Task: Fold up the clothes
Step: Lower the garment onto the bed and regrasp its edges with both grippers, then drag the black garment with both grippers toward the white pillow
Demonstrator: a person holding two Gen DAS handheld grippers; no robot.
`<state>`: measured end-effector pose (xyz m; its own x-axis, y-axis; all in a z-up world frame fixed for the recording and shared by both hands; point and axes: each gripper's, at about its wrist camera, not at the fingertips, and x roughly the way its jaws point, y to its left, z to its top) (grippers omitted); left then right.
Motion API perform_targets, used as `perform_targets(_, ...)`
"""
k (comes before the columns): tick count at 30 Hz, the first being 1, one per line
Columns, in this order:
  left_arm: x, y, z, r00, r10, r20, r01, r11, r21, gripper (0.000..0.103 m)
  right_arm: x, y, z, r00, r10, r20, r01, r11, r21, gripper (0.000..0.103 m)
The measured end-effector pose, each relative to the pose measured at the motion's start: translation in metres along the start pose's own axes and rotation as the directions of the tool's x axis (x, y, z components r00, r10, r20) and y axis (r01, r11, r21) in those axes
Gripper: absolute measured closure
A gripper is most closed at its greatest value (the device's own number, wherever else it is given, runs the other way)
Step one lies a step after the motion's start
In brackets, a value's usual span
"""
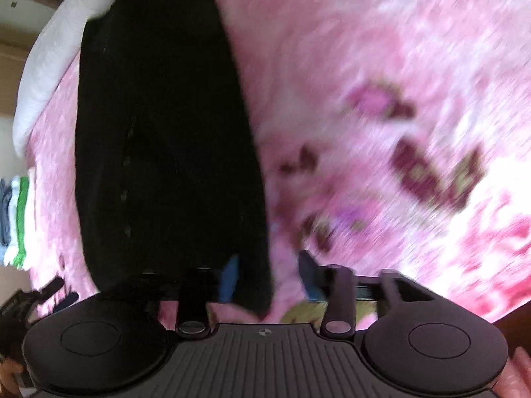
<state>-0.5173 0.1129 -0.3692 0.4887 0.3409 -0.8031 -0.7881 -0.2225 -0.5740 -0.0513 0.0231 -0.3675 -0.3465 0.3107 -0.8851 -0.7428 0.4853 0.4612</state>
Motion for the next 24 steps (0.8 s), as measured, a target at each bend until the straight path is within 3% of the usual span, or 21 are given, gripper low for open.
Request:
perform_targets(2,0.015,0.003,0.001,1.000,-0.029,-0.001,0.029,0.998,-0.052,0.055,-0.007,-0.005,0.005,0.999,0.025,0.041,-0.026,0.999,0.027,0.048)
perform_targets(6,0.049,0.012,-0.001,0.998,-0.062,-0.001,0.062,0.993,-0.098,0.057,0.008,-0.002,-0.004,0.996,0.083,0.010,-0.084,0.995,0.056,0.047)
perform_targets(7,0.051,0.012,0.001,0.998,-0.064,-0.001,0.063,0.993,-0.096,0.073,0.014,0.001,-0.011,0.995,0.099,-0.004,-0.098,0.993,0.064,0.047)
perform_targets(8,0.052,0.012,0.002,0.998,-0.065,-0.001,0.065,0.993,-0.095,0.096,0.023,0.001,-0.015,0.996,0.088,-0.020,-0.087,0.993,0.079,0.047)
perform_targets(9,0.053,0.012,0.003,0.998,-0.066,0.000,0.066,0.994,-0.092,0.096,0.026,0.001,-0.017,0.997,0.078,-0.008,-0.077,0.993,0.085,0.047)
perform_targets(12,0.010,-0.016,0.000,0.992,-0.072,0.102,0.063,0.994,0.088,0.098,0.022,0.007,-0.013,0.996,0.088,0.001,-0.087,0.995,0.057,0.090)
perform_targets(14,-0.027,-0.036,-0.008,0.982,-0.080,0.170,0.043,0.977,0.208,0.099,0.012,0.016,-0.008,0.994,0.114,0.004,-0.114,0.994,0.004,0.092)
perform_targets(17,-0.053,-0.030,-0.028,0.983,-0.009,0.186,-0.027,0.982,0.189,0.099,0.001,0.027,-0.006,0.994,0.110,-0.018,-0.111,0.990,-0.082,0.094)
perform_targets(19,-0.030,-0.007,-0.046,0.991,0.101,0.090,-0.114,0.983,0.143,0.098,0.009,0.025,-0.010,0.998,0.029,-0.064,-0.036,0.994,-0.105,0.094)
perform_targets(21,0.002,0.008,-0.062,0.979,0.204,0.002,-0.202,0.968,0.151,0.098,0.023,0.021,-0.015,0.992,-0.078,-0.103,0.063,0.988,-0.138,0.094)
perform_targets(24,0.001,0.005,-0.054,0.974,0.219,0.055,-0.225,0.967,0.121,0.093,0.022,0.026,-0.012,0.988,-0.103,-0.113,0.083,0.981,-0.174,0.091)
